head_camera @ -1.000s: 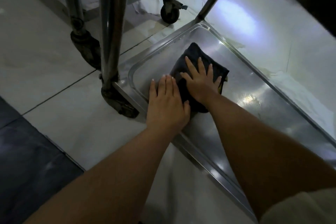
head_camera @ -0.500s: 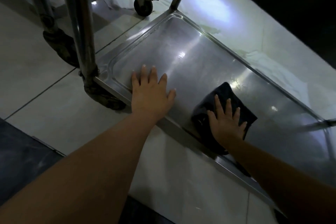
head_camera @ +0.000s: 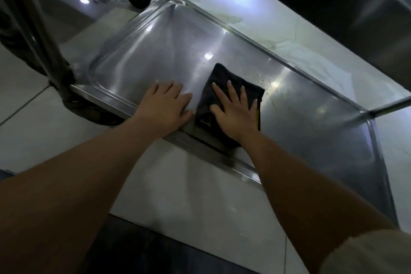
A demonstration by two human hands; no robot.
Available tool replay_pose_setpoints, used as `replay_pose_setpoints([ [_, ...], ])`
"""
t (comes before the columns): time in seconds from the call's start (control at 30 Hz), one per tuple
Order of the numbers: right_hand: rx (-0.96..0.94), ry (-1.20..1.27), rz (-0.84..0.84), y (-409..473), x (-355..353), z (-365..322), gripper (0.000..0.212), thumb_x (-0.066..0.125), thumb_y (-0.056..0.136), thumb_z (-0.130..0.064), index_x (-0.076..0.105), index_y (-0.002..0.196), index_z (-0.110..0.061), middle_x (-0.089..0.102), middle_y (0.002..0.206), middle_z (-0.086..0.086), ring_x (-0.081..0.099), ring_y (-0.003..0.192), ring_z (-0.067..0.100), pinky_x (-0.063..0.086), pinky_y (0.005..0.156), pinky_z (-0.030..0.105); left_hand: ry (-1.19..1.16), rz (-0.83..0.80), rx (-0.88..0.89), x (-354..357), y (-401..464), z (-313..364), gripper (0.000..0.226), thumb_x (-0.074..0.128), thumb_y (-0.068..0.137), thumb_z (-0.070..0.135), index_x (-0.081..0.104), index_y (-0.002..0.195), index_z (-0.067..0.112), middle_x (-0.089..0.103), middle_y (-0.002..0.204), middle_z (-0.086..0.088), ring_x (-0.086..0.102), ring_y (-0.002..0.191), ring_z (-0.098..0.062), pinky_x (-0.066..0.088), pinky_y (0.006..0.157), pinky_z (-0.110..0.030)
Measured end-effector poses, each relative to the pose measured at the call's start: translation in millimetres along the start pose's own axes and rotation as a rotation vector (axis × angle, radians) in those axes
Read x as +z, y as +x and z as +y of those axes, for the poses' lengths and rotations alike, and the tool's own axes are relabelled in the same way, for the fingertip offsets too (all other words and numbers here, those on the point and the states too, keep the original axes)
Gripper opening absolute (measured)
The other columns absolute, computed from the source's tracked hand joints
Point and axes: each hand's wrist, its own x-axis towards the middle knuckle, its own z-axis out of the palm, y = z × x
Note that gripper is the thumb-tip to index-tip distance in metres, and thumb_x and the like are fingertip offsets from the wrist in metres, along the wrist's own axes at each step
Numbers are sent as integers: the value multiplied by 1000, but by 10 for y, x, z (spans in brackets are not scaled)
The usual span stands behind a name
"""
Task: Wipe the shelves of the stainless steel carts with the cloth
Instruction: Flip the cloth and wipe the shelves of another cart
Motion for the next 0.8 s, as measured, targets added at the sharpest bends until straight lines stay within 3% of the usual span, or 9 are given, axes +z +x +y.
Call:
replay_pose_setpoints([
  [0.17,291,79,24,-78,-34,353,60,18,91,-66,1,147,-54,-7,163,-6,-12,148,29,-11,110,65,38,-42,-102,-20,-33,186,63,31,94,58,34,145,20,24,156,-12,17,145,-31,15,115,-53],
  [0.3,489,49,-25,-550,-64,908,58,18,93,-66,-4,146,-55,-9,162,-9,-11,148,28,-6,110,68,54,-128,-285,-13,37,585,91,17,86,73,22,149,7,17,158,-18,10,144,-42,11,112,-62],
  [0.37,560,46,-46,-899,-68,1187,58,19,94,-64,-6,145,-54,-9,162,-9,-10,148,28,-2,111,68,61,-141,-227,54,69,781,92,16,86,74,19,150,8,14,159,-16,7,145,-42,8,112,-63],
  [0.47,558,47,-67,-1386,-47,1441,59,22,95,-60,-9,145,-54,-10,162,-7,-10,148,30,1,111,69,23,-103,-34,235,-6,1134,87,21,89,73,18,151,13,10,160,-14,4,147,-36,2,114,-59],
  [0.6,532,62,-92,-1644,-19,1514,66,17,88,-68,-13,144,-53,-14,161,-6,-14,147,31,0,110,69,5,-50,-65,329,-92,1353,87,22,88,72,19,150,11,12,159,-18,3,146,-37,-1,115,-56],
  [0.7,489,23,-84,-1592,7,1470,69,13,86,-77,-17,143,-53,-18,161,-5,-17,146,33,-3,110,68,61,-35,-45,288,-60,1278,85,24,86,71,29,146,11,23,155,-19,16,142,-38,12,114,-55],
  [0.8,327,-15,-50,-1375,-26,1361,73,5,81,-81,-14,145,-51,-17,161,-3,-18,146,33,-5,111,68,79,1,28,187,1,1157,80,21,83,70,48,132,13,44,144,-14,38,130,-35,30,104,-49],
])
